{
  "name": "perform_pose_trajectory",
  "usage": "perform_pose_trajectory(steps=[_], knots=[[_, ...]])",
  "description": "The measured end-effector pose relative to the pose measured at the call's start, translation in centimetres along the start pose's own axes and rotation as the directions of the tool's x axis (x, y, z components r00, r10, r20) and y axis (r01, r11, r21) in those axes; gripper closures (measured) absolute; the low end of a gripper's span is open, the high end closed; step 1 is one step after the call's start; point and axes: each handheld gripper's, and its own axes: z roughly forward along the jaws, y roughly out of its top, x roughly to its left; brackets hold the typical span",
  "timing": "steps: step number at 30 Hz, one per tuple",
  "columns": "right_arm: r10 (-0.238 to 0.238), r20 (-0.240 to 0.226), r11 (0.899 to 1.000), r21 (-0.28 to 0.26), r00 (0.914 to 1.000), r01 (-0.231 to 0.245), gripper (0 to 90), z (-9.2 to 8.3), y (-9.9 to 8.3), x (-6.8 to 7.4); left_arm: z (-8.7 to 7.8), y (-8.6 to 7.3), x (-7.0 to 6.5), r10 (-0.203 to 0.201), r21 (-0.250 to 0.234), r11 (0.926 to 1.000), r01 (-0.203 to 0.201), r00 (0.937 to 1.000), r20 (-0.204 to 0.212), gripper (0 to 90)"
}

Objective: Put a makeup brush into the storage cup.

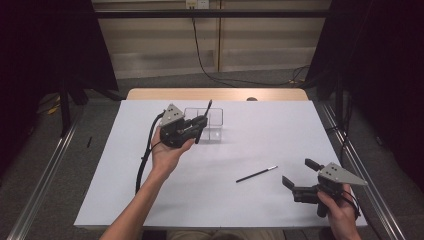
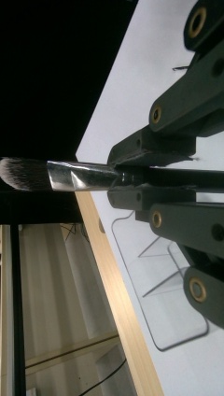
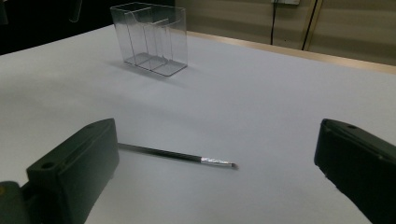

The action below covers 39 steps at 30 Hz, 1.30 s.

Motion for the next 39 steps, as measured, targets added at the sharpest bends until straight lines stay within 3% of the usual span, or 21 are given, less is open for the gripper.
perform_pose_trajectory(steps=[7,18,22,29,33,34,39], knots=[[0.001,0.001,1.000,0.000,1.0000,-0.001,0.0,0.0,0.0,0.0,1.0,0.8,-0.5,0.008,-0.013,0.9999,-0.008,0.9998,0.017,79.1],[0.005,0.002,1.000,-0.002,1.0000,-0.005,0.0,-0.1,0.0,0.0,2.2,1.7,-0.3,0.006,-0.027,0.9996,-0.006,0.9999,0.010,79.1],[0.003,0.001,1.000,-0.001,1.0000,-0.003,0.0,-0.1,0.0,0.0,2.9,2.1,-0.1,0.029,-0.022,0.9993,-0.029,0.9996,-0.003,79.0],[0.004,0.000,1.000,-0.003,1.0000,-0.004,0.0,-0.1,0.0,-0.1,3.6,2.5,0.3,0.015,-0.031,0.9994,-0.016,0.9998,-0.009,79.1],[0.005,0.000,1.000,-0.003,1.0000,-0.005,0.0,-0.1,0.0,-0.1,4.2,2.9,0.2,0.035,-0.024,0.9991,-0.035,0.9994,-0.001,79.1],[0.004,0.002,1.000,-0.003,1.0000,-0.004,0.0,-0.1,0.0,-0.1,4.5,3.1,0.2,0.058,-0.018,0.9982,-0.058,0.9983,-0.005,79.0],[0.005,0.002,1.000,-0.004,1.0000,-0.005,0.0,-0.2,0.0,-0.1,5.1,3.3,0.6,0.050,-0.027,0.9984,-0.050,0.9987,-0.015,79.0]])
